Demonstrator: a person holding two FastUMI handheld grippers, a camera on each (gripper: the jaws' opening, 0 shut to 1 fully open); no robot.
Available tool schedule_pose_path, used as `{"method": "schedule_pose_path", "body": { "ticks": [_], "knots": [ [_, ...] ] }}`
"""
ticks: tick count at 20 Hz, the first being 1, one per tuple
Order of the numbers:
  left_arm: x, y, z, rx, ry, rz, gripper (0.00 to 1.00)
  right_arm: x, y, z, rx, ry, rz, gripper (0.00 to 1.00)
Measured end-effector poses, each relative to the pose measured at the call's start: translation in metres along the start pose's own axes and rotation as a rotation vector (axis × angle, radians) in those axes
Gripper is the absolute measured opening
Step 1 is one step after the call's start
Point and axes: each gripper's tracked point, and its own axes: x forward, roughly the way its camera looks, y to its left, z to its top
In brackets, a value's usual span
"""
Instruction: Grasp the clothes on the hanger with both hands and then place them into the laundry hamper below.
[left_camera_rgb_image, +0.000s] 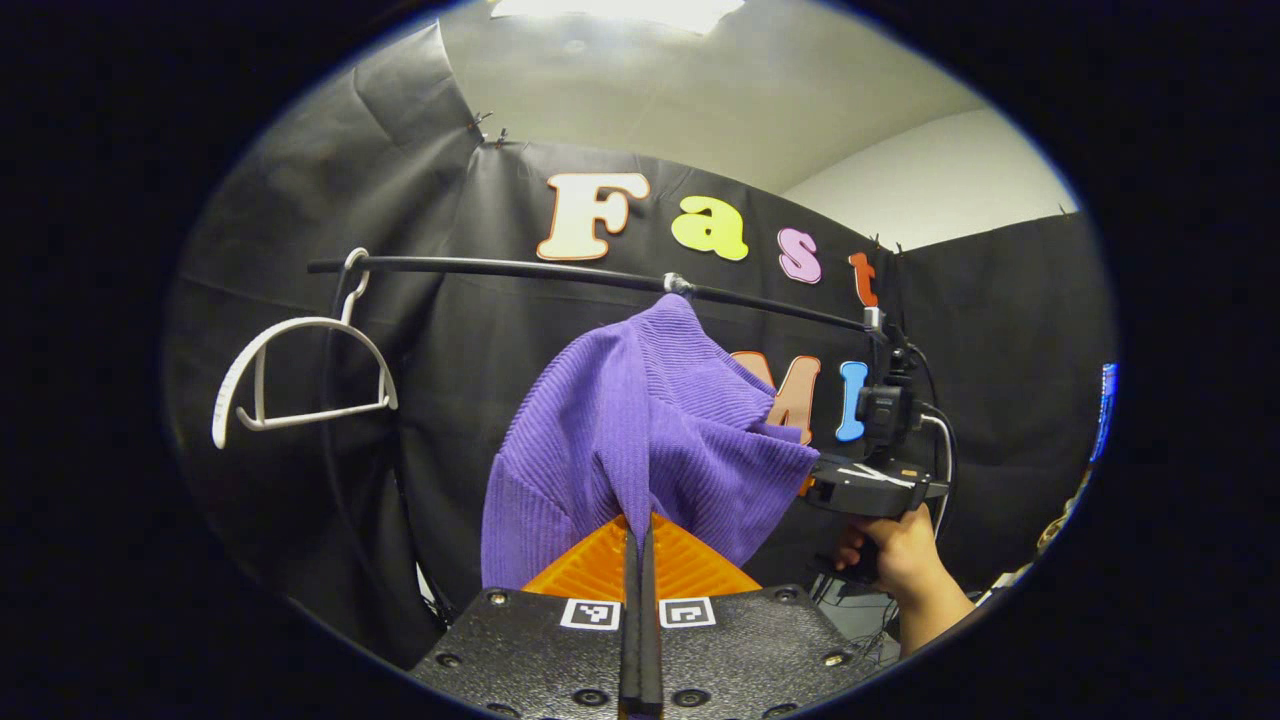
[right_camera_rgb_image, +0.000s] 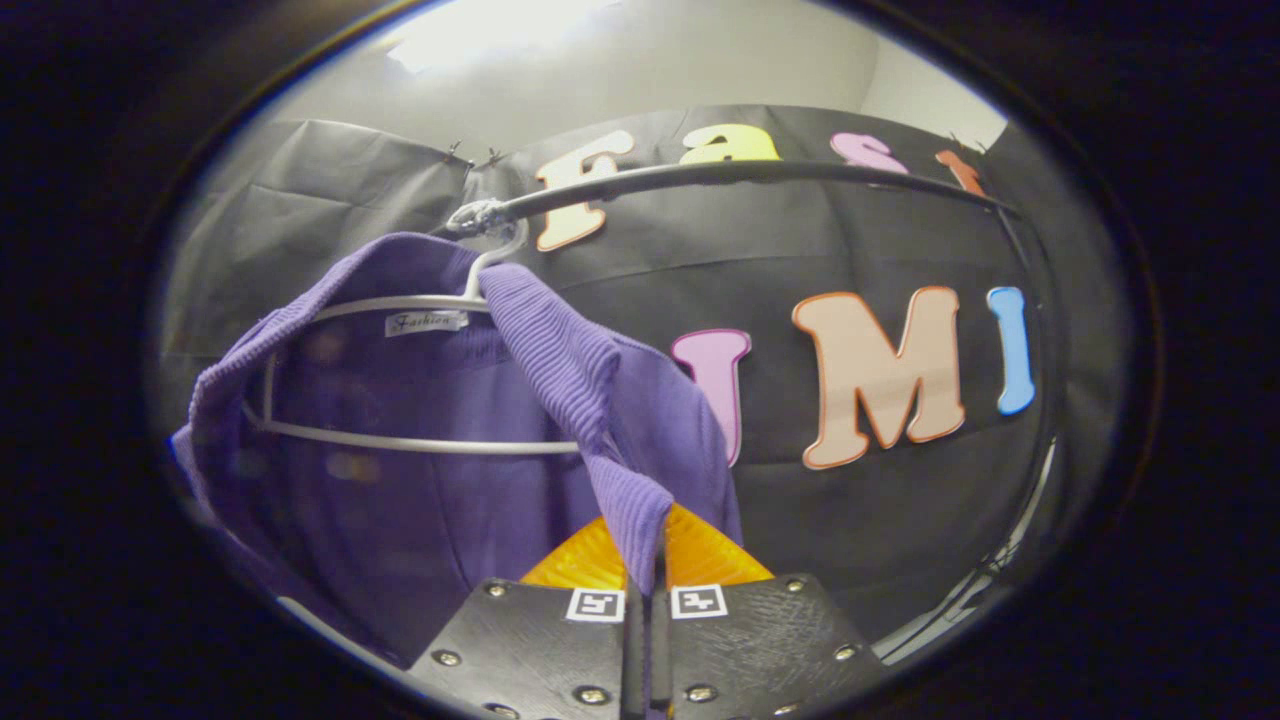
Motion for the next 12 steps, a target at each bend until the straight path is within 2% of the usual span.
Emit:
{"method": "schedule_pose_path", "body": {
  "ticks": [3,8,9,12],
  "knots": [
    [-0.011,0.025,0.02,-0.006,-0.024,0.025,0.0,0.0,-0.019,0.018,-0.027,-0.033,-0.067,0.03],
    [0.001,0.083,0.057,0.024,-0.113,0.173,0.0,0.009,-0.034,0.039,-0.082,-0.065,-0.139,0.03],
    [0.007,0.086,0.061,0.013,-0.121,0.182,0.0,0.013,-0.037,0.041,-0.08,-0.065,-0.145,0.07],
    [0.021,0.098,0.07,0.029,-0.125,0.204,0.0,0.019,-0.038,0.053,-0.07,-0.087,-0.126,0.0]
  ]
}}
